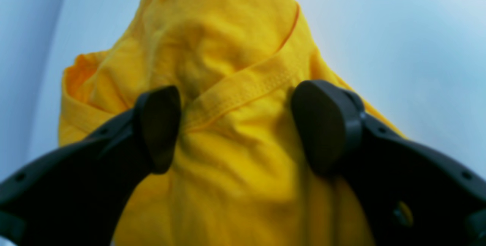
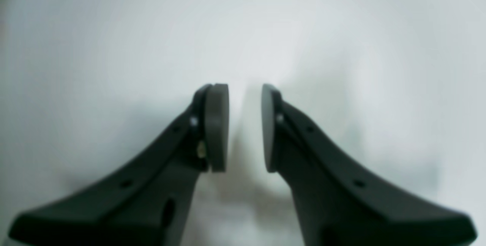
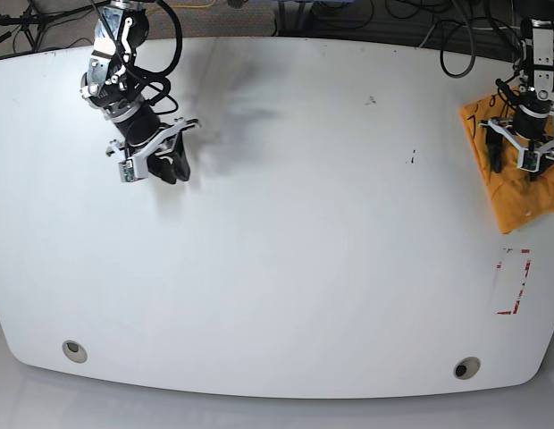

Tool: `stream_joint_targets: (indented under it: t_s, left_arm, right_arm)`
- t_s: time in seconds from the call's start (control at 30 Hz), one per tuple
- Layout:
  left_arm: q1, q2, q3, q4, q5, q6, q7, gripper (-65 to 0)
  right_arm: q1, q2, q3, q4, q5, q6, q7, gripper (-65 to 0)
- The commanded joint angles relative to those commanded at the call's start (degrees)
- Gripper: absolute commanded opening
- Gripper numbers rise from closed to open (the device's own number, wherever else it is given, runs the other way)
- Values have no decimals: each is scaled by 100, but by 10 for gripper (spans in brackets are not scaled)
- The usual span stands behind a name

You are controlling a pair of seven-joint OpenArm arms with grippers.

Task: Fold the T-shirt properly
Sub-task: 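Carry the folded square with the left gripper to the table edge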

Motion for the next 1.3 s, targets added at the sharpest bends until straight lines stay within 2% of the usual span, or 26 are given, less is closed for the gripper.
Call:
stream_joint_targets:
  t_s: [0.2, 0.37, 0.47, 0.57, 0.63, 0.8, 0.83, 0.97, 1.13, 1.3]
  left_arm:
    - [-290, -264, 0, -378, 0, -264, 0, -183]
    - [-527, -316, 0, -448, -9, -510, 0, -183]
    - [-580, -316, -26, -211, -26, -677, 0, -183]
    - [-536, -316, -185, 255, -264, -809, 35, -183]
    - [-448, -308, -308, 633, -475, -844, 308, -183]
    - [-220, -255, -598, 1793, -1073, -870, 1653, -185]
    - [-193, -246, -633, 1899, -1143, -870, 1793, -185]
    - [158, 18, -1020, 2585, -1591, -870, 2593, -186]
    - [782, 396, -1486, 3174, -1802, -879, 3051, -186]
    - [1257, 659, -1512, 3341, -1829, -879, 3121, -185]
  right_arm:
    - [-79, -9, 0, -9, 0, 26, 0, -510]
    - [-97, -9, 0, -9, 9, 26, 0, -510]
    - [-97, -9, 0, 0, 9, 26, 0, -510]
    - [-97, -9, 0, 0, 9, 26, 0, -510]
    - [-105, -9, 0, 9, 9, 26, 0, -510]
    - [-105, -9, 0, 9, 0, 26, 0, -510]
    - [-114, -9, 0, 9, 0, 26, 0, -510]
    - [-132, -9, 0, 26, 18, 26, 0, -510]
    - [-176, -9, 0, 35, 44, 26, 0, -510]
    - [-185, -9, 0, 35, 44, 26, 0, -510]
